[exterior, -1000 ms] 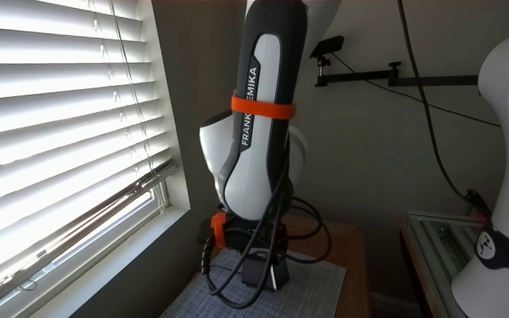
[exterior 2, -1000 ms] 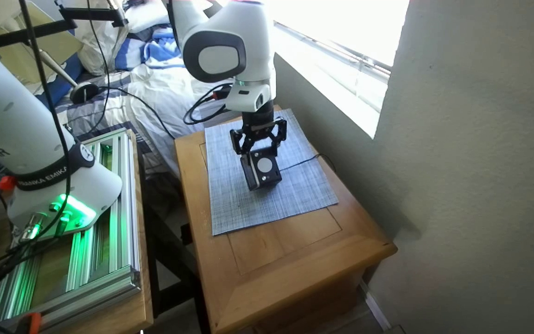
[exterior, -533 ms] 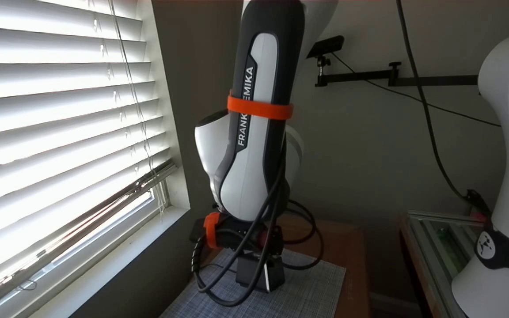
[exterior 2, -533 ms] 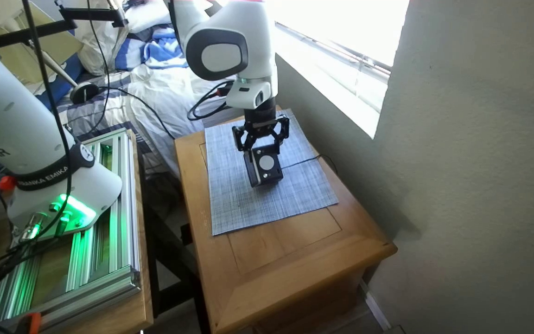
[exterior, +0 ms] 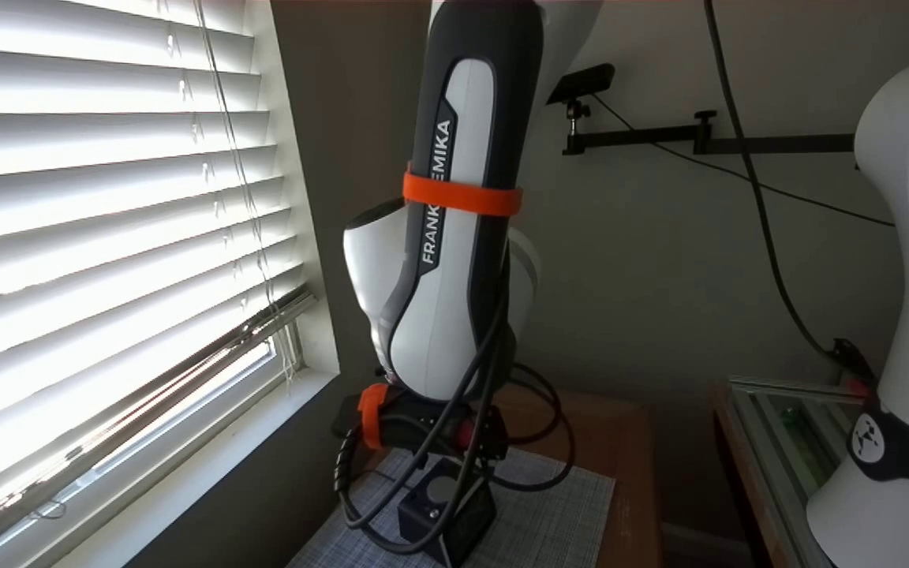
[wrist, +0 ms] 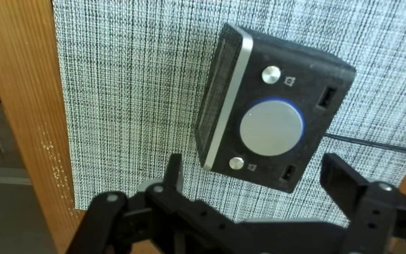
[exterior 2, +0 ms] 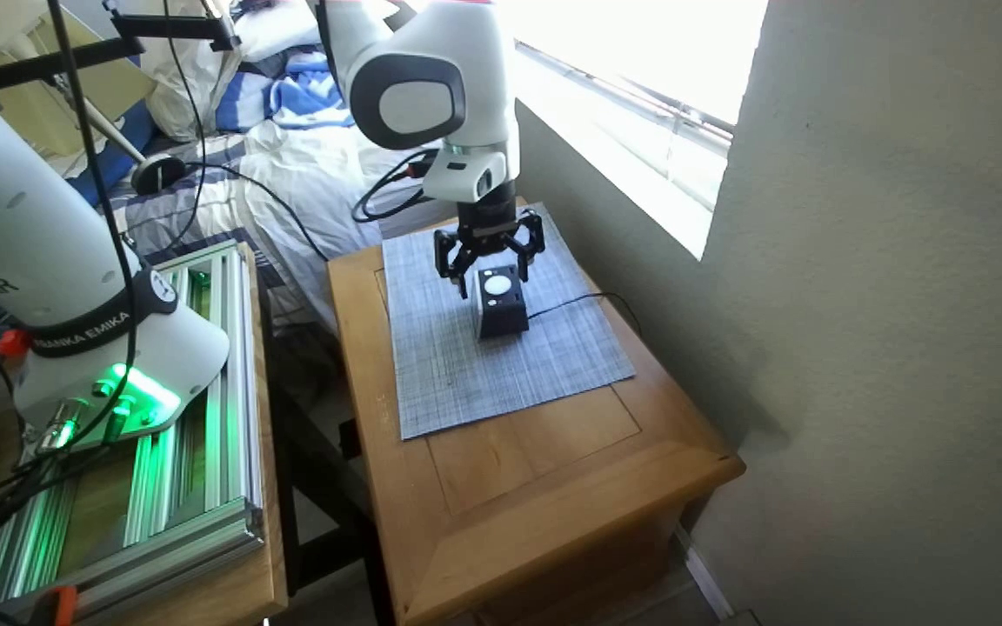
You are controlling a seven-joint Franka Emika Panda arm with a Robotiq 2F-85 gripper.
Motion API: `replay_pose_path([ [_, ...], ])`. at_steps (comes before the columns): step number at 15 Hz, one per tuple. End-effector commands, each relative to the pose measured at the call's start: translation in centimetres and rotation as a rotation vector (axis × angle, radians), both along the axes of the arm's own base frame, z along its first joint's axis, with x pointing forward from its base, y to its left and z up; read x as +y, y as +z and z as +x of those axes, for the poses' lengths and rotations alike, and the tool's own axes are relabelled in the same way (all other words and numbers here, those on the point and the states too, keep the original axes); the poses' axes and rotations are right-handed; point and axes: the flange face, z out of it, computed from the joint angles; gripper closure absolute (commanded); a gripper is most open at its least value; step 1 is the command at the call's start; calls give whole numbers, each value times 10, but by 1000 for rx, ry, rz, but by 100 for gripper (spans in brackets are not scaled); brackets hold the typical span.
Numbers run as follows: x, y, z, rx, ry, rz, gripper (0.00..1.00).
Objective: Flip the black object on the table
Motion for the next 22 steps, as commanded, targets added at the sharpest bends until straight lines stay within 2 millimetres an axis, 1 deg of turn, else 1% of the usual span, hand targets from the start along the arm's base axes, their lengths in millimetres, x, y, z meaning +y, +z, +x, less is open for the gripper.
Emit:
replay_pose_path([
  [1,0,3,4,-18,-20,1,0],
  [4,-2,12,2,-29,-14,11,0],
  [8,-5,38,-1,-47,41,33,0],
  [10,-5,57,-1,-59,139,53,0],
  [11,-4,65,-2,-48,217,53,0],
  [12,-4,71,-3,-26,267,41,0],
  [14,-3,90,-5,-17,374,59,0],
  [17,-2,113,-9,22,525,85,0],
  [22,1,143,-15,95,777,148,0],
])
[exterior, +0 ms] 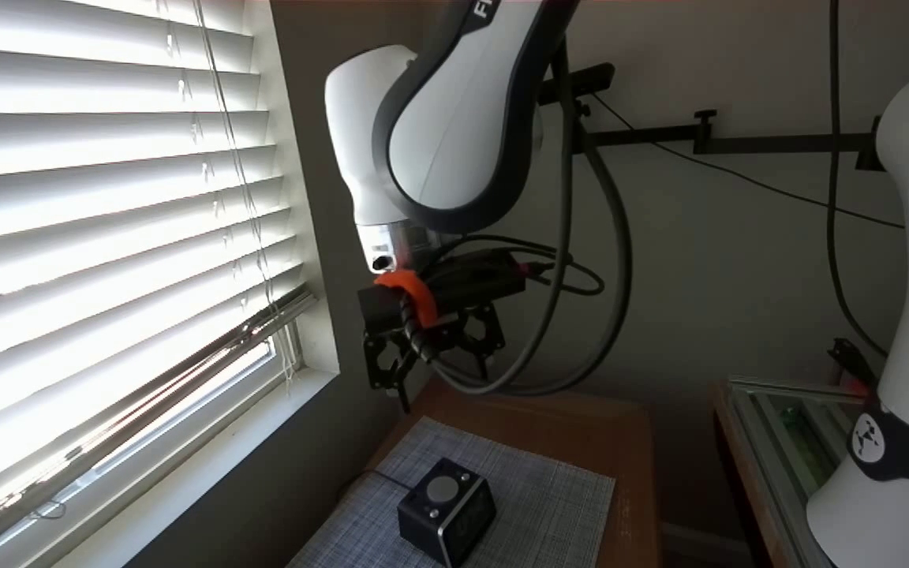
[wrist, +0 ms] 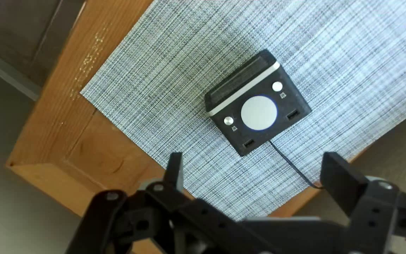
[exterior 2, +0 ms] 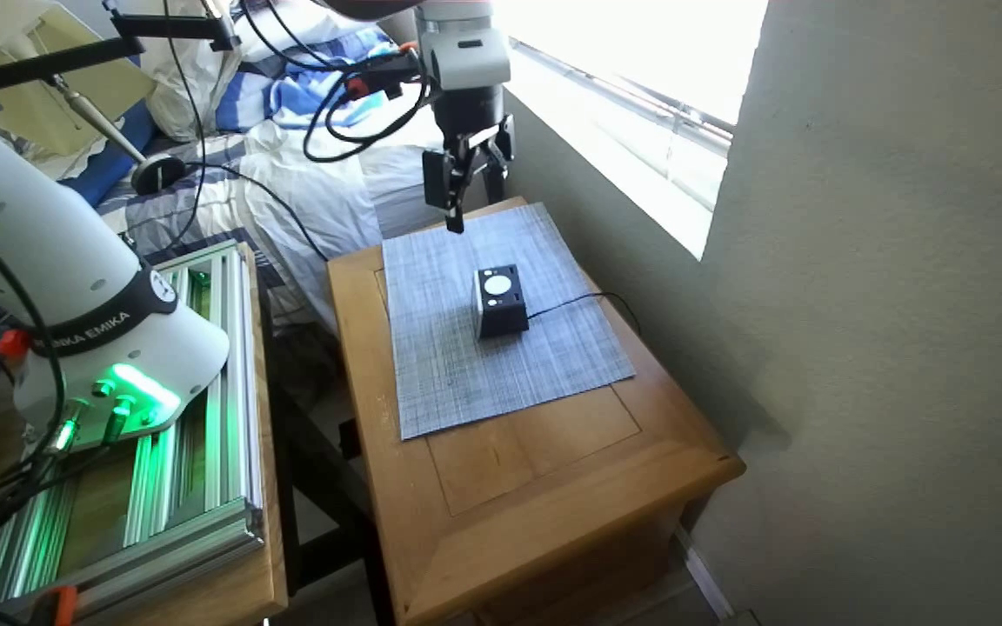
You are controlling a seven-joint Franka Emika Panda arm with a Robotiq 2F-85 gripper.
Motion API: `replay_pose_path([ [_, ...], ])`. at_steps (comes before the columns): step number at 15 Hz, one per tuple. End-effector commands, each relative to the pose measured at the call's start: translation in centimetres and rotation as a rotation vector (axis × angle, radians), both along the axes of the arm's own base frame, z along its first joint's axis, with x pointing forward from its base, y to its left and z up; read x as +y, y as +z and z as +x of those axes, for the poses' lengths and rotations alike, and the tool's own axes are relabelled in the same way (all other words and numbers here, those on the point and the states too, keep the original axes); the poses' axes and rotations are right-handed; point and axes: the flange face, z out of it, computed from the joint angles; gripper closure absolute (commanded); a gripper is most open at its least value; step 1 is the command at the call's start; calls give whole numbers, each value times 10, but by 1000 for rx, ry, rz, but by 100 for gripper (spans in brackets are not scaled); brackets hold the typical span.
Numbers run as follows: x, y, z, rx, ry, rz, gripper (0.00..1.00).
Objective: Flip the black object on the table
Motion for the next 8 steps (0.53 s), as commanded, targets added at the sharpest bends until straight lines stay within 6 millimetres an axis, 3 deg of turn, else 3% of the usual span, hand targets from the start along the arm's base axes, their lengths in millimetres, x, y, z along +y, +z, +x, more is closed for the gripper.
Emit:
replay_pose_path([
  [1,0,25,-13,51,193,27,0],
  [8,10,57,-27,150,542,47,0],
])
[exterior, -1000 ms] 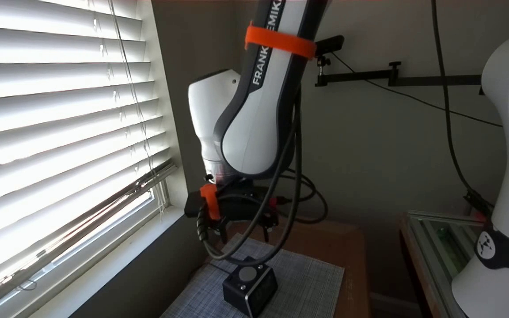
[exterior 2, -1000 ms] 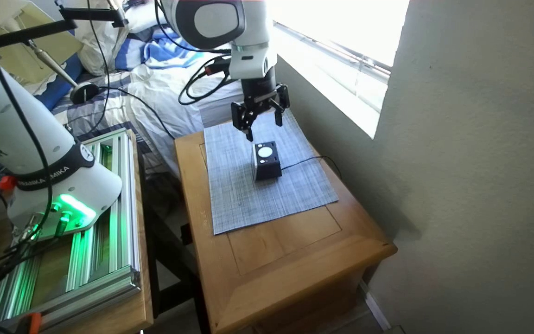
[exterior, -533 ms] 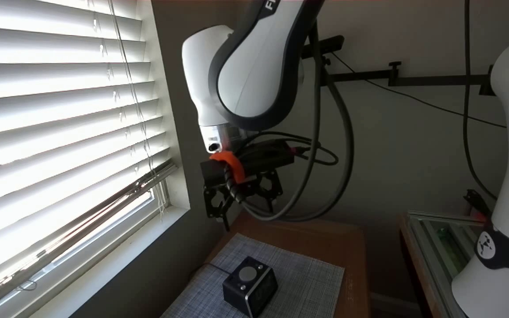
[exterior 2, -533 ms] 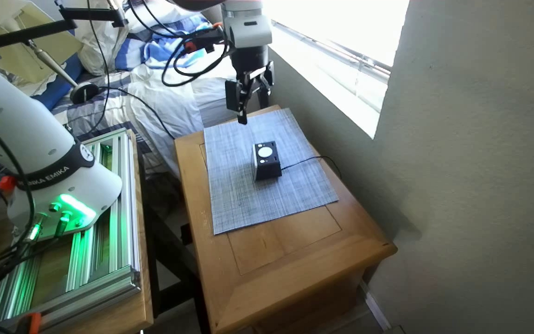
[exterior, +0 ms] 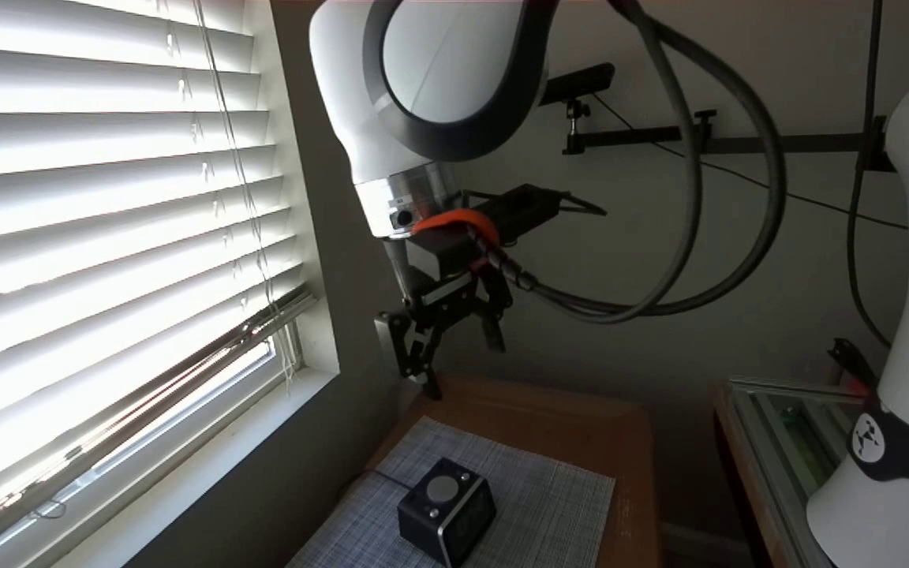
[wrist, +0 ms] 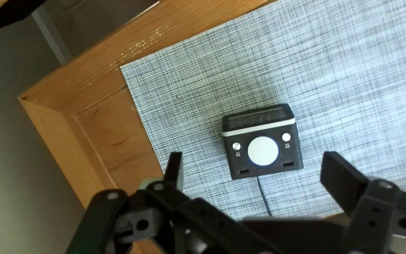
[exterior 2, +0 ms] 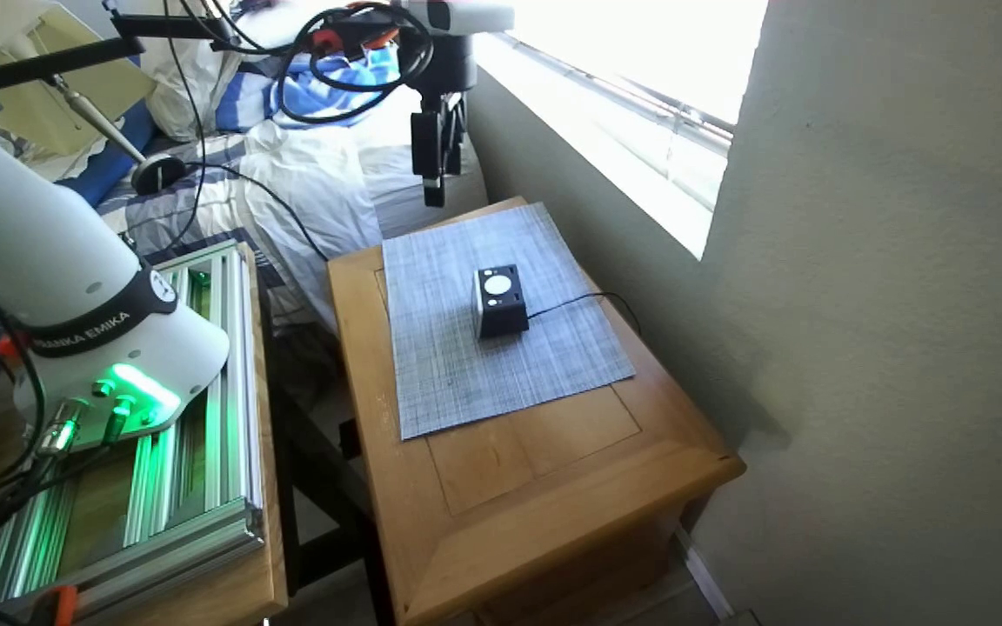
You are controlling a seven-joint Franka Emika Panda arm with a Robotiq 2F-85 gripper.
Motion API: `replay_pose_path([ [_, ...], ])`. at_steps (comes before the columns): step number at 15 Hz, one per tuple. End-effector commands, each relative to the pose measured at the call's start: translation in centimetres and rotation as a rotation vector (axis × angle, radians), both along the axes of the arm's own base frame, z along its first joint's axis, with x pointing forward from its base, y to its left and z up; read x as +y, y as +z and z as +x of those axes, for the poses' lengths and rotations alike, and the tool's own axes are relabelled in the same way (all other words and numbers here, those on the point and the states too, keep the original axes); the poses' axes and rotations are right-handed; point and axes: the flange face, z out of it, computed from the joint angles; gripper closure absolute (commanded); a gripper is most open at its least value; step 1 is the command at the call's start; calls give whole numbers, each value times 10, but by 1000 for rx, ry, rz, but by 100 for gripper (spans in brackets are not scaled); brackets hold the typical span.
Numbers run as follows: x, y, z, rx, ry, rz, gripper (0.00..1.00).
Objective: Flip the black object on the table
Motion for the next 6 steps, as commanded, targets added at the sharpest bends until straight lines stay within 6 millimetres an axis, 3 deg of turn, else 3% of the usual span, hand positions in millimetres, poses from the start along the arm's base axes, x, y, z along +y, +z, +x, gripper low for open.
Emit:
replay_pose_path([
  [1,-1,19,-11,31,159,7,0],
  [2,3,8,-3,19,81,11,0],
  [6,3,15,-5,24,132,20,0],
])
